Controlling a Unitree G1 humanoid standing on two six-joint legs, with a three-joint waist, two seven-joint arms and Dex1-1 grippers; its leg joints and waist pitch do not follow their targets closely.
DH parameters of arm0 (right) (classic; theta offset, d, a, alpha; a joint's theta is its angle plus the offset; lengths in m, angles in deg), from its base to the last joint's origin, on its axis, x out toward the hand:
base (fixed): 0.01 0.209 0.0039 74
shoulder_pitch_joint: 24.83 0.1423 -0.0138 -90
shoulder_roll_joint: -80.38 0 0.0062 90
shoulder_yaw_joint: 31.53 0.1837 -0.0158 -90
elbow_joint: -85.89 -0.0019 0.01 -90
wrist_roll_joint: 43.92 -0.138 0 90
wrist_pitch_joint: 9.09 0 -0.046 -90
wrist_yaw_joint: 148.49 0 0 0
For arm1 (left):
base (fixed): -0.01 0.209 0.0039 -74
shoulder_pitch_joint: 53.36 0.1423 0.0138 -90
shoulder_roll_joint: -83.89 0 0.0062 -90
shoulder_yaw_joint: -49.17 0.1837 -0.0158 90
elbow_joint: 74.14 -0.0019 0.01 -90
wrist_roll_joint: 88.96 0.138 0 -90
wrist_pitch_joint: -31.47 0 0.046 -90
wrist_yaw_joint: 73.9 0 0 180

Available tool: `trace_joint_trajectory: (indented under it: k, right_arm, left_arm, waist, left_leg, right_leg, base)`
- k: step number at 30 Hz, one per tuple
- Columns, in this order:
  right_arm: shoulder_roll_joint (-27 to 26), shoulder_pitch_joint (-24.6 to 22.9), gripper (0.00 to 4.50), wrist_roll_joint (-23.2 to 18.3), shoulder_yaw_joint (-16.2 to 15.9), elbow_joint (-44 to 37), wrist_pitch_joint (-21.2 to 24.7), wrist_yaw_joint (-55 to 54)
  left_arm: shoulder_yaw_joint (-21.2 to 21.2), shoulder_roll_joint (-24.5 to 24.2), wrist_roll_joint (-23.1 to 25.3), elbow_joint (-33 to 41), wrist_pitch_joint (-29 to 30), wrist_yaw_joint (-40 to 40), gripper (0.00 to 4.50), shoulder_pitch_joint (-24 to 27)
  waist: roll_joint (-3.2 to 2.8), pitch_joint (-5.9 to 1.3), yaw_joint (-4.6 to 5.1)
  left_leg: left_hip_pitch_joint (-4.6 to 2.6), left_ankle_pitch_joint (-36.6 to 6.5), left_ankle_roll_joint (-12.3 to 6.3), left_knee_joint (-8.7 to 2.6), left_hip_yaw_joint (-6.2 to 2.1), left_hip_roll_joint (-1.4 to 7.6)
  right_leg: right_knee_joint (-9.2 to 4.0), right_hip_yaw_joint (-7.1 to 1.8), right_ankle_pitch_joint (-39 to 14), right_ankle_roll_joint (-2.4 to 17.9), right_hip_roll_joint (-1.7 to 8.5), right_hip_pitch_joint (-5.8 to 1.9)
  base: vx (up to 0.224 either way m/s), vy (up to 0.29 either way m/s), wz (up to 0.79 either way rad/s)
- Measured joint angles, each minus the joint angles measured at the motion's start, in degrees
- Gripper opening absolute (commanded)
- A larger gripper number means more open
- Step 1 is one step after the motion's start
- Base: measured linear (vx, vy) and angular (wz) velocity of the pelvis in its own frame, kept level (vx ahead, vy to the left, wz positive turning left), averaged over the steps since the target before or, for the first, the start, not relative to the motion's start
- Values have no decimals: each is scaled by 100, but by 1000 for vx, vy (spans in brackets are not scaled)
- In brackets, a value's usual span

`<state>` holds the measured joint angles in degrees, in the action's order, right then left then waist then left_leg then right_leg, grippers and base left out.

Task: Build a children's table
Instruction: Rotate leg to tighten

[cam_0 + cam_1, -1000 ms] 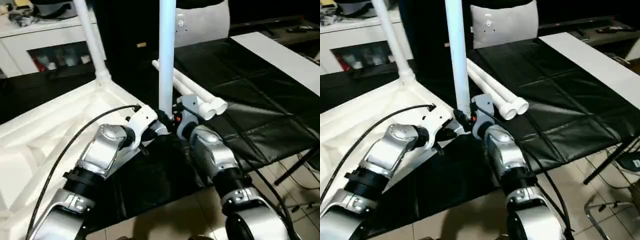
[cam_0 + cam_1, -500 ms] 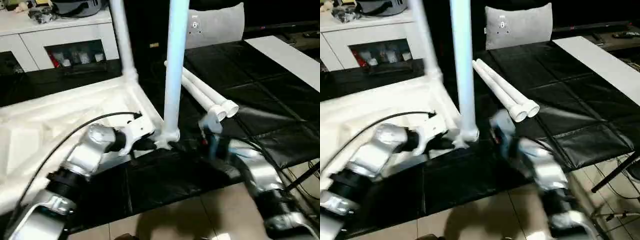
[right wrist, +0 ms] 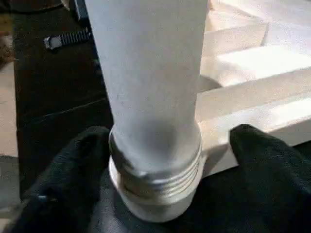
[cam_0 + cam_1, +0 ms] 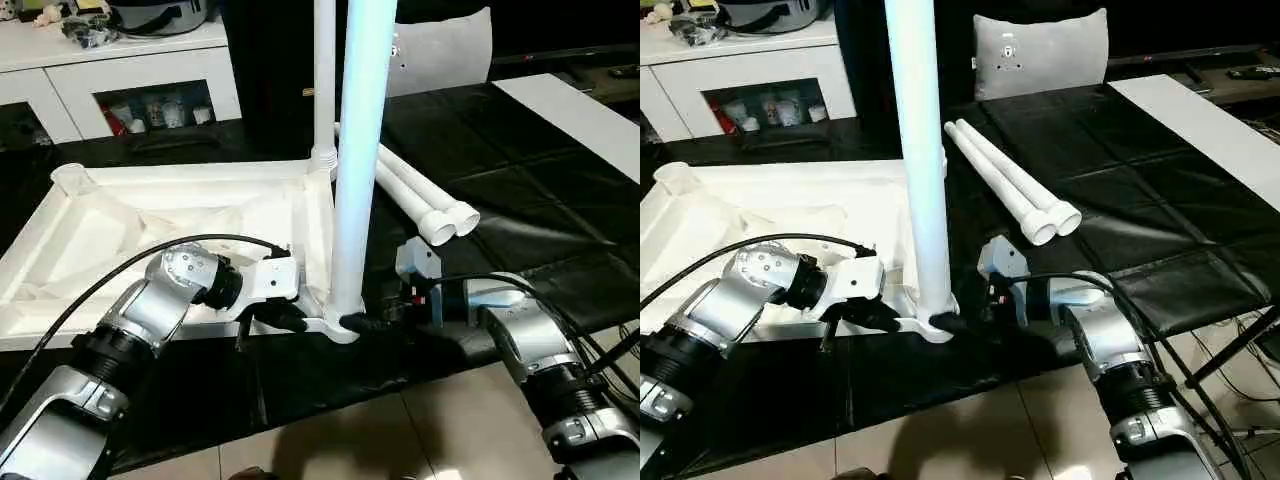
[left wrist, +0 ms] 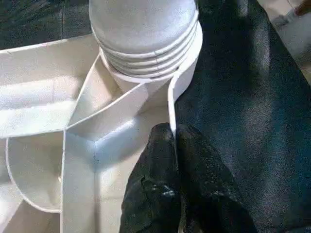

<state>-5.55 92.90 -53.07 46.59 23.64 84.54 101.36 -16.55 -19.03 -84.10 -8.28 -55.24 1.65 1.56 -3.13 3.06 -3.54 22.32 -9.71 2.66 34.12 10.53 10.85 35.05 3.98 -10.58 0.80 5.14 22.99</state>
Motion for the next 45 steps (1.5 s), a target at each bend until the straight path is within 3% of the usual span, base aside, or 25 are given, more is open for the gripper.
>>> trace_joint_trajectory:
  k: [8, 12, 14, 24, 29, 33, 37, 41, 45]
  right_arm:
    - [-130, 219, 321, -2, -108, 237, -54, 144]
    - [-144, 220, 309, -2, -119, 279, -56, 199]
    - [-150, 224, 279, -2, -119, 291, -56, 207]
    - [-195, 281, 249, -62, -98, 377, 34, 293]
    - [-452, 41, 239, -248, 79, 106, 525, -94]
    - [-744, -102, 237, -210, 218, -11, 640, -768]
    - [-1243, -106, 236, -16, 491, 69, 694, -1931]
    - [-1800, 257, 236, 143, 794, 572, 713, -3216]
    - [-1963, 412, 236, 201, 911, 720, 728, -3729]
  left_arm:
    - [37, 3, 3, -102, -146, 31, 0, -48]
    - [35, 2, 4, -142, -212, 35, 0, -49]
    - [35, -2, 4, -164, -241, 35, 0, -50]
    - [34, -30, -10, -184, -227, 50, 0, -45]
    - [-175, 53, -99, 175, 489, -128, 0, 174]
    - [-387, 144, -77, 463, 1258, -553, 0, 341]
    - [-663, 503, 4, 692, 2203, -1379, 0, 417]
    - [-1034, 1132, 75, 816, 3126, -2353, 0, 426]
    - [-1120, 1408, 98, 838, 3340, -2729, 0, 383]
  waist:
    - [1, 0, -11]
    - [1, 0, -11]
    - [1, 0, -10]
    - [5, -3, 4]
    - [4, -5, 19]
    - [4, -6, 72]
    - [5, -4, 221]
    - [8, -3, 411]
    - [11, -2, 448]
  left_leg:
    - [-4, 0, 1, 0, 2, 2]
    - [-4, 0, 0, 0, 3, 2]
    - [-5, 1, 1, 0, 3, 2]
    - [-15, 0, 1, 0, 4, 4]
    - [-23, 1, 2, 0, 8, 6]
    - [-41, 4, 7, 0, 9, 5]
    - [-44, 7, 12, 3, 9, 2]
    - [-43, 6, 11, 13, 8, -1]
    - [-29, 6, 11, 16, 1, 0]
  right_leg:
    - [6, 0, 0, 0, 0, -2]
    - [6, 0, 0, 0, 0, -2]
    - [7, 0, 0, 0, 0, -2]
    - [10, 0, 0, 0, 0, -7]
    - [17, -1, 0, 0, -1, -8]
    - [21, -7, 5, 7, 0, -13]
    - [10, -10, -14, -26, 0, -9]
    - [-4, -11, -13, -24, 1, -3]
    - [-3, -7, -10, -21, 0, 6]
  base:
    - [0, 0, 0]
    - [0, 0, 0]
    - [0, 0, 0]
    - [0, 0, 0]
    - [0, 0, 0]
    - [0, 0, 0]
    - [0, 0, 0]
    - [0, 0, 0]
    - [0, 0, 0]
